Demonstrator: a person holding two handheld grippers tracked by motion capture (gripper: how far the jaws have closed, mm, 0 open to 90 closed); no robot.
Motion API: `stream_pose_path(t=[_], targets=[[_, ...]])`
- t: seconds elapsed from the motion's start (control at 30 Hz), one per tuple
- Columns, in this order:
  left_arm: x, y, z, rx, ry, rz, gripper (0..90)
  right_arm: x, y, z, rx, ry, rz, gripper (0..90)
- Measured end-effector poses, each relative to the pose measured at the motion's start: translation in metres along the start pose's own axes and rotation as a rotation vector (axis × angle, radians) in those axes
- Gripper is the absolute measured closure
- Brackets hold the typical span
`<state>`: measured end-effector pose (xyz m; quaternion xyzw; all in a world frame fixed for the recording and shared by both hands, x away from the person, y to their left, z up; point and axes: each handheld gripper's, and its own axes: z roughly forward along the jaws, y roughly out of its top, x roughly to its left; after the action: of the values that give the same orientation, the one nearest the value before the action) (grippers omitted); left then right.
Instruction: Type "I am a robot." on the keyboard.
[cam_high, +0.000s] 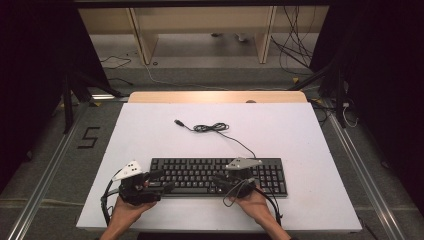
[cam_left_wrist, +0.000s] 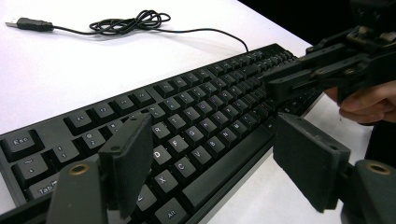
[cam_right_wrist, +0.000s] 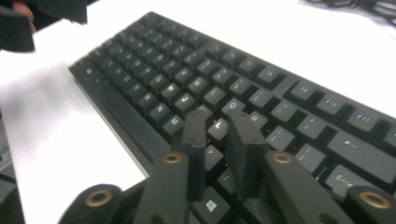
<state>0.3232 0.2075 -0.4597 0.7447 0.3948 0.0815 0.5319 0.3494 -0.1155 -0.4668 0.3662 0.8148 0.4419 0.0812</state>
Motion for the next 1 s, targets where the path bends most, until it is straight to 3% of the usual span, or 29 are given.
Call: stream_pose_path(t=[0.17,0.57,1.0], targets=[[0.001,0.0,0.0,0.0,0.002,0.0,28.3,-0.001,0.002,-0.009,-0.032,0.006,0.007,65.1],[0.001,0.0,-0.001,-0.005,0.004,-0.006,28.3,-0.003,0.003,-0.023,-0.062,0.017,0.006,49.9],[0.001,0.0,-0.001,-0.004,0.002,-0.003,28.2,-0.011,-0.01,-0.054,-0.126,-0.015,0.021,42.5]])
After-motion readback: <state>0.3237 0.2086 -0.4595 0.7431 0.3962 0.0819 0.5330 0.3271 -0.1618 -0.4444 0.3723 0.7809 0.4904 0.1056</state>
